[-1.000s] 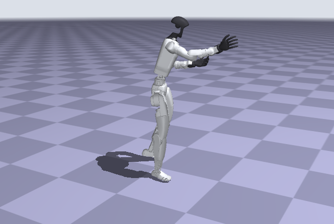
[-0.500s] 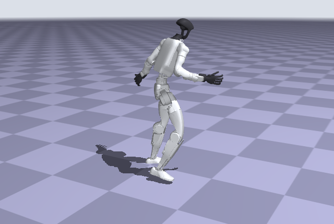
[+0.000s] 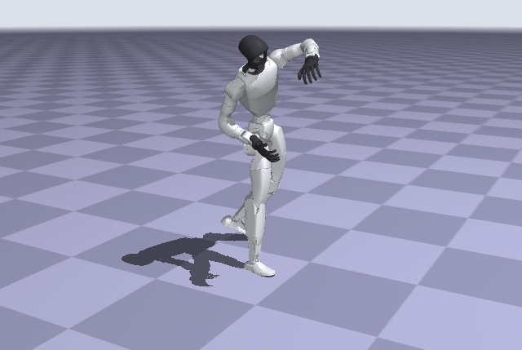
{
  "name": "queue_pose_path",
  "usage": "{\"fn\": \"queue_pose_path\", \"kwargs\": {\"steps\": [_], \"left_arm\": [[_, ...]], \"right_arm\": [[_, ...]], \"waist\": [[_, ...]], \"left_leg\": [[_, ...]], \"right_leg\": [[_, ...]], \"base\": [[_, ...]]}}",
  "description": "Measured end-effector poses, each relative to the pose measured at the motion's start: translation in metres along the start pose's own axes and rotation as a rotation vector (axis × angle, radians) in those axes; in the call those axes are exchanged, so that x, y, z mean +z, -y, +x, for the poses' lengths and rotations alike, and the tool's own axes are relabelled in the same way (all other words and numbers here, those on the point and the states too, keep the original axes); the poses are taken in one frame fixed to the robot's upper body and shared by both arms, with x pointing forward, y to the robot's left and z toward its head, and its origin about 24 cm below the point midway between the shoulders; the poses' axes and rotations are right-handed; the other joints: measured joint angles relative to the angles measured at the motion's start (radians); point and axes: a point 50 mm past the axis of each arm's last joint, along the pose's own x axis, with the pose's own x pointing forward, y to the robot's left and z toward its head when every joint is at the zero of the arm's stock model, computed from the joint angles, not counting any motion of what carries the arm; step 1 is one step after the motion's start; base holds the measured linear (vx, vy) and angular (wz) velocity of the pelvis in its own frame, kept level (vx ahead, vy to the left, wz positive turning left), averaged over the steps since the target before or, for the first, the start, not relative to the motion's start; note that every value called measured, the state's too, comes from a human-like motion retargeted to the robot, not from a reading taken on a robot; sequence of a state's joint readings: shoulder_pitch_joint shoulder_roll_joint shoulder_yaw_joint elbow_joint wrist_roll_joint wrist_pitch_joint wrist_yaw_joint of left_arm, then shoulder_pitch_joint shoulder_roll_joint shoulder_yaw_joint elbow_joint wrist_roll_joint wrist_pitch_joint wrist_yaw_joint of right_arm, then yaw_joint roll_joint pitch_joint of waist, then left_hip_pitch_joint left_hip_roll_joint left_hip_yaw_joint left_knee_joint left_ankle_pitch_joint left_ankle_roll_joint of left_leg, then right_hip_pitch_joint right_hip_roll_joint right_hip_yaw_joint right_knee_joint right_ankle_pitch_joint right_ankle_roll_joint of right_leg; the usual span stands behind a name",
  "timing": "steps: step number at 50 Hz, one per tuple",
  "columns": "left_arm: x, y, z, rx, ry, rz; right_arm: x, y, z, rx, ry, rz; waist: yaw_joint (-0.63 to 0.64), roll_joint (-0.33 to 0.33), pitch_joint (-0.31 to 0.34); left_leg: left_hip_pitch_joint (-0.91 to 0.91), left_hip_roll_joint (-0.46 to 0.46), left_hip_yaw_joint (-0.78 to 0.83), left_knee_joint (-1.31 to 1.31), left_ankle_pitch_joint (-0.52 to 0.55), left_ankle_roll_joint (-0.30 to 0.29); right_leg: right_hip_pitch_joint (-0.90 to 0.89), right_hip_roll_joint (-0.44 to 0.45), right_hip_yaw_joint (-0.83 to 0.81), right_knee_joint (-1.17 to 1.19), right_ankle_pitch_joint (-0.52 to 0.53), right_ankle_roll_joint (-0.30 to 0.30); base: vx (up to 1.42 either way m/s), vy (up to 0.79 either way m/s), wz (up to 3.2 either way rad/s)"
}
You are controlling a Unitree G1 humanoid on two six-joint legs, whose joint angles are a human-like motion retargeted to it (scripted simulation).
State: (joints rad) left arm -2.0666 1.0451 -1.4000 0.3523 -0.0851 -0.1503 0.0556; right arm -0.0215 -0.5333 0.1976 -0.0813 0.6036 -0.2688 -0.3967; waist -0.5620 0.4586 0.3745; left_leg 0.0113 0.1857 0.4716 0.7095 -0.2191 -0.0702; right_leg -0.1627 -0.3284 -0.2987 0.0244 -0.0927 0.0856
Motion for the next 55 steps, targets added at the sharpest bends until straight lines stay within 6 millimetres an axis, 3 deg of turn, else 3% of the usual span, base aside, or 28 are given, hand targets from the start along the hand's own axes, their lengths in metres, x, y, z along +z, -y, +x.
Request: {"fn": "queue_pose_path", "kwargs": {"steps": [2,3,4,5,7,10,14,17,20,23,26,28,31,34,35,37,40,43,45,47,50,53,55], "left_arm": [[0.043,0.015,0.012,-0.071,0.202,0.404],[0.059,0.020,0.017,-0.024,0.276,0.580],[0.071,0.034,0.017,-0.009,0.337,0.574],[0.081,0.051,0.015,-0.015,0.385,0.475],[0.104,0.102,0.002,-0.145,0.443,-0.023],[0.122,0.141,-0.025,-0.179,0.478,-0.221],[0.130,0.188,-0.071,-0.260,0.395,-0.522],[0.132,0.215,-0.109,-0.279,0.262,-0.745],[0.134,0.234,-0.149,-0.271,0.076,-0.965],[0.138,0.246,-0.180,-0.233,-0.118,-1.156],[0.148,0.260,-0.196,-0.216,-0.293,-1.372],[0.160,0.271,-0.196,-0.219,-0.356,-1.481],[0.177,0.280,-0.185,-0.259,-0.327,-1.487],[0.184,0.278,-0.173,-0.251,-0.264,-1.449],[0.184,0.278,-0.171,-0.235,-0.266,-1.463],[0.179,0.278,-0.171,-0.164,-0.331,-1.538],[0.162,0.280,-0.181,-0.077,-0.442,-1.613],[0.134,0.279,-0.204,-0.004,-0.558,-1.604],[0.114,0.273,-0.228,0.080,-0.676,-1.588],[0.103,0.270,-0.263,0.138,-0.835,-1.588],[0.098,0.263,-0.298,0.203,-0.991,-1.530],[0.087,0.255,-0.302,0.223,-0.992,-1.476],[0.081,0.252,-0.296,0.240,-0.962,-1.491]], "right_arm": [[0.004,0.010,-0.001,-0.004,0.019,0.022],[0.003,0.011,-0.003,-0.016,0.019,0.061],[-0.001,0.010,-0.005,-0.025,0.009,0.091],[-0.005,0.008,-0.007,-0.030,-0.007,0.118],[-0.017,0.013,-0.016,-0.096,-0.041,0.167],[-0.014,0.051,-0.036,-0.255,-0.020,0.156],[0.005,0.091,-0.065,-0.356,0.013,0.072],[0.022,0.104,-0.078,-0.344,0.036,0.015],[0.037,0.104,-0.079,-0.280,0.065,-0.032],[0.062,0.082,-0.065,-0.156,0.165,-0.109],[0.091,0.036,-0.048,0.023,0.322,-0.064],[0.112,0.002,-0.038,0.159,0.438,0.015],[0.146,-0.039,-0.018,0.299,0.646,-0.152],[0.191,-0.064,0.022,0.265,0.860,-0.302],[0.207,-0.068,0.042,0.212,0.899,-0.368],[0.233,-0.071,0.101,0.051,0.850,-0.518],[0.274,-0.037,0.173,-0.238,0.597,-0.927],[0.314,-0.001,0.176,-0.454,0.512,-1.031],[0.332,-0.003,0.162,-0.488,0.657,-0.811],[0.299,-0.020,0.143,-0.290,0.758,-0.620],[0.225,-0.029,0.085,0.007,0.718,-0.086],[0.177,-0.031,0.045,0.268,0.504,0.198],[0.163,-0.041,0.036,0.395,0.367,0.392]], "waist": [[-0.094,-0.020,0.057],[-0.126,-0.051,0.077],[-0.150,-0.098,0.098],[-0.170,-0.154,0.119],[-0.162,-0.255,0.122],[-0.131,-0.311,0.126],[-0.078,-0.346,0.121],[-0.039,-0.366,0.114],[0.006,-0.382,0.091],[0.085,-0.402,0.052],[0.211,-0.438,0.013],[0.316,-0.462,-0.014],[0.489,-0.486,-0.060],[0.662,-0.487,-0.092],[0.719,-0.485,-0.100],[0.820,-0.477,-0.103],[0.950,-0.491,-0.102],[1.007,-0.509,-0.081],[0.988,-0.504,-0.060],[0.936,-0.515,-0.053],[0.873,-0.509,-0.046],[0.847,-0.501,-0.007],[0.850,-0.496,0.008]], "left_leg": [[0.007,-0.005,0.043,0.023,-0.025,-0.005],[0.005,-0.014,0.061,0.022,-0.042,-0.003],[0.009,-0.027,0.076,0.010,-0.058,-0.002],[0.014,-0.044,0.090,-0.007,-0.072,-0.002],[0.006,-0.079,0.104,-0.060,-0.089,0.004],[-0.021,-0.099,0.098,-0.132,-0.104,0.000],[-0.074,-0.065,0.090,-0.221,-0.124,-0.016],[-0.103,-0.014,0.103,-0.313,-0.119,-0.035],[-0.136,0.053,0.127,-0.389,-0.034,-0.070],[-0.187,0.100,0.117,-0.351,0.060,-0.081],[-0.213,0.102,0.080,-0.282,0.030,-0.044],[-0.216,0.079,0.050,-0.278,-0.004,-0.015],[-0.229,0.033,-0.009,-0.302,-0.019,-0.003],[-0.254,-0.002,-0.056,-0.318,-0.011,-0.027],[-0.261,-0.010,-0.067,-0.322,-0.009,-0.037],[-0.268,-0.016,-0.070,-0.329,-0.013,-0.051],[-0.271,-0.027,-0.053,-0.342,-0.022,-0.048],[-0.266,-0.043,-0.063,-0.363,-0.018,-0.040],[-0.256,-0.048,-0.099,-0.386,-0.010,-0.048],[-0.238,-0.041,-0.149,-0.407,-0.007,-0.063],[-0.226,-0.009,-0.234,-0.413,-0.010,-0.118],[-0.191,0.003,-0.285,-0.478,0.006,-0.137],[-0.172,0.012,-0.303,-0.513,0.011,-0.142]], "right_leg": [[0.002,0.016,0.068,-0.020,0.000,0.006],[-0.004,0.023,0.107,-0.031,0.004,0.014],[-0.005,0.028,0.149,-0.041,0.007,0.020],[-0.005,0.031,0.192,-0.051,0.011,0.026],[-0.012,0.029,0.277,-0.074,0.021,0.036],[-0.014,0.031,0.382,-0.096,0.029,0.049],[-0.005,0.038,0.463,-0.105,0.019,0.060],[0.022,0.047,0.481,-0.105,0.001,0.070],[0.061,0.066,0.473,-0.102,-0.023,0.071],[0.094,0.074,0.454,-0.091,-0.048,0.064],[0.121,0.061,0.420,-0.074,-0.069,0.073],[0.139,0.045,0.379,-0.061,-0.075,0.090],[0.160,0.019,0.277,-0.030,-0.075,0.108],[0.159,-0.002,0.171,0.019,-0.073,0.088],[0.154,-0.007,0.143,0.039,-0.073,0.076],[0.134,-0.014,0.114,0.077,-0.068,0.054],[0.098,-0.030,0.098,0.120,-0.050,0.044],[0.100,-0.041,0.056,0.136,-0.025,0.038],[0.125,-0.032,0.005,0.143,-0.008,0.025],[0.161,-0.008,-0.048,0.152,0.012,0.008],[0.208,0.044,-0.119,0.165,0.051,-0.012],[0.217,0.069,-0.140,0.207,0.077,-0.035],[0.215,0.081,-0.144,0.233,0.090,-0.047]], "base": [[0.36,0.05,-1.97],[0.36,0.06,-2.22],[0.34,0.08,-2.35],[0.32,0.09,-2.38],[0.30,0.11,-2.29],[0.30,0.13,-1.91],[0.27,0.16,-1.26],[0.26,0.18,-0.61],[0.26,0.20,-0.19],[0.24,0.23,0.14],[0.22,0.28,0.49],[0.19,0.30,0.87],[0.16,0.31,1.21],[0.12,0.29,1.11],[0.09,0.27,0.66],[0.08,0.25,0.28],[0.09,0.20,-0.03],[0.13,0.14,0.31],[0.19,0.10,0.81],[0.24,0.07,1.03],[0.22,0.04,1.09],[0.15,0.01,0.80],[0.09,0.00,0.47]]}}
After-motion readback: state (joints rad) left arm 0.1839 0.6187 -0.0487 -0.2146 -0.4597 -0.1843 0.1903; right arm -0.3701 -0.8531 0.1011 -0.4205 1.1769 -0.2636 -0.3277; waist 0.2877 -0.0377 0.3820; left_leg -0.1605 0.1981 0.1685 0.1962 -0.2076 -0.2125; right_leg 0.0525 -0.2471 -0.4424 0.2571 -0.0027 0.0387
